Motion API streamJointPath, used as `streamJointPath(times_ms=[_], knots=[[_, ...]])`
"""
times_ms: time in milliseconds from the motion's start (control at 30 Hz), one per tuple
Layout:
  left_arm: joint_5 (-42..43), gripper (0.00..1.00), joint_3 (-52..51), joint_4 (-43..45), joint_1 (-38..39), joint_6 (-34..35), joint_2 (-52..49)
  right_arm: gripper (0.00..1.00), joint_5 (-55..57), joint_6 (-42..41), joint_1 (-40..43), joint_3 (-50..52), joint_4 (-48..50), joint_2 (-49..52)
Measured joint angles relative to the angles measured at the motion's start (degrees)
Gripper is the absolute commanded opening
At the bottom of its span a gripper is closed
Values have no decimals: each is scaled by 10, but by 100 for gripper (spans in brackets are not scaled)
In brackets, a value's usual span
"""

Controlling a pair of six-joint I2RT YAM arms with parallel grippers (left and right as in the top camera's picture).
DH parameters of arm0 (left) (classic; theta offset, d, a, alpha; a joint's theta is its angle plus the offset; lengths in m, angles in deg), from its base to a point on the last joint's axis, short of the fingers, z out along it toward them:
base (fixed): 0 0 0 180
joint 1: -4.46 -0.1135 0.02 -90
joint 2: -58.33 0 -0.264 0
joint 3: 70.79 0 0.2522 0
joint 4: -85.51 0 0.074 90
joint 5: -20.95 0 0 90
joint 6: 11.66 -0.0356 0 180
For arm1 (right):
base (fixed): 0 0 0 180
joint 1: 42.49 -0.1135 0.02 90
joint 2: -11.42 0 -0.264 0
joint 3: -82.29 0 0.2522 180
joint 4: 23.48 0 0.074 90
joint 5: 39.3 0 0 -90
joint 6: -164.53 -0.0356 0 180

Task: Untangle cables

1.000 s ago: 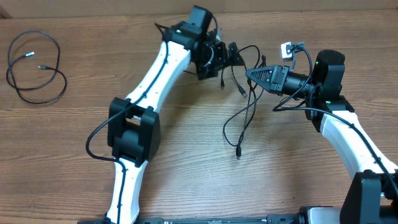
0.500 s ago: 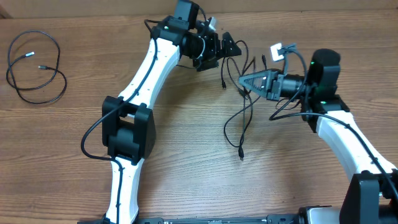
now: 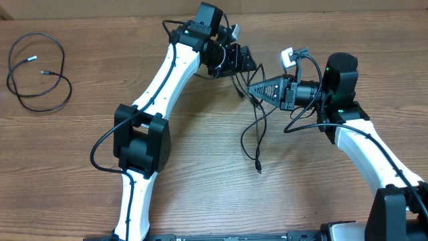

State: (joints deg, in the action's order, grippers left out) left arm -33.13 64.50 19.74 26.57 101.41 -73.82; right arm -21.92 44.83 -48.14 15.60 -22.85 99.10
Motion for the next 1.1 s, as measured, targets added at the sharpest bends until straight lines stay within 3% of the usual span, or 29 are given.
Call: streamJointPath(times_ms=[133, 267, 467, 700, 933, 1033, 1100], knots=[[-26, 24, 0, -1, 0, -10, 0, 4, 1, -16, 0, 0, 0, 0], [-37, 4, 0, -3, 0, -10, 0, 9, 12, -34, 0, 0, 0, 0], [-46, 4, 0, -3, 0, -12, 0, 12, 38, -49, 0, 0, -8, 0], [-53, 6, 0, -3, -2, -12, 0, 38, 138, -53, 0, -3, -101, 0], [-84, 17, 0, -3, -5, 3, 0, 49, 234, -48, 0, -3, -174, 0], [-94, 17, 0, -2, -5, 32, 0, 52, 249, -48, 0, -3, -202, 0], [-102, 22, 0, -2, -5, 60, 0, 55, 255, -48, 0, -3, -219, 0]])
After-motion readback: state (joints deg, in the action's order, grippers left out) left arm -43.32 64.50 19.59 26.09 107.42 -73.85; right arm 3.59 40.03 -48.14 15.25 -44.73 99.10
